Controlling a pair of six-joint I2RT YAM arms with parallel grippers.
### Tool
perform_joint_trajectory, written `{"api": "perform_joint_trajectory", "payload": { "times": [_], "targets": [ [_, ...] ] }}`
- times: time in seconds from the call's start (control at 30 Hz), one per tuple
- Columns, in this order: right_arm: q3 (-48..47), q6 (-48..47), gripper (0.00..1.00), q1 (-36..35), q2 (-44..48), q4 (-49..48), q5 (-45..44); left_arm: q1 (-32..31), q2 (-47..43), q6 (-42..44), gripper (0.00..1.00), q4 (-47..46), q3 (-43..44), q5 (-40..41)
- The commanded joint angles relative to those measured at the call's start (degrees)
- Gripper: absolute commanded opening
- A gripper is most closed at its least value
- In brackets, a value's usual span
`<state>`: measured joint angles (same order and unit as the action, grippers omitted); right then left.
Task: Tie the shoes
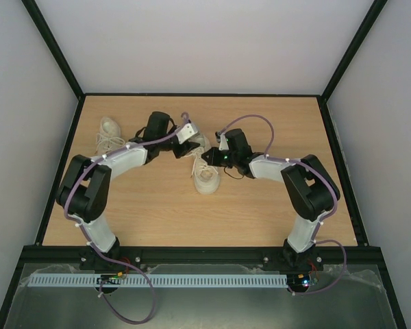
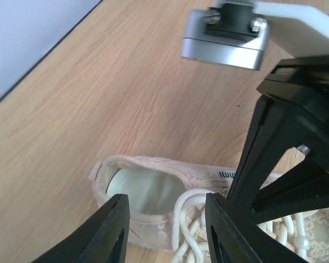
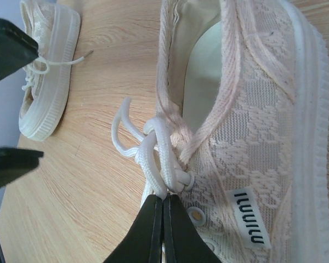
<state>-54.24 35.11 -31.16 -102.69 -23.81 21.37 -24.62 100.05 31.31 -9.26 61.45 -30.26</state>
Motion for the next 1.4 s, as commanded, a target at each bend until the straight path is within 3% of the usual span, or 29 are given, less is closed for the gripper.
{"api": "perform_joint_trajectory", "payload": {
  "times": [0.0,0.2,0.33,0.6,0.8,1.1,1.2,1.37],
  "targets": [
    [0.4,-1.4,0.01,-0.1,1.1,2.1,-0.2,1.1,0.7,-12.0,0.41,12.1,3.7,-0.8],
    [1.3,-1.0,0.01,-0.1,1.2,0.9,-0.1,1.1,1.9,-1.4,0.50,16.6,4.5,-6.6],
    [1.2,-0.8,0.01,-0.1,0.9,0.5,0.5,1.1,3.4,2.7,0.32,9.1,4.1,-2.0],
    [1.5,-1.0,0.01,-0.1,1.4,0.5,0.3,0.0,6.2,12.6,0.31,13.0,5.3,-2.1],
    [1.5,-1.4,0.01,-0.1,1.3,0.7,0.8,0.0,6.7,10.2,0.22,9.7,5.8,-1.3],
    [1.9,-1.6,0.01,-0.1,1.7,0.6,0.6,-0.6,7.8,10.9,0.26,7.8,5.4,1.1],
    [1.8,-1.5,0.01,-0.1,1.6,0.5,0.9,-0.5,8.3,10.3,0.21,6.6,6.2,1.8],
    [2.0,-1.6,0.01,-0.1,1.6,0.5,0.8,-0.6,8.0,11.7,0.03,7.5,6.2,-0.6]
  ]
}}
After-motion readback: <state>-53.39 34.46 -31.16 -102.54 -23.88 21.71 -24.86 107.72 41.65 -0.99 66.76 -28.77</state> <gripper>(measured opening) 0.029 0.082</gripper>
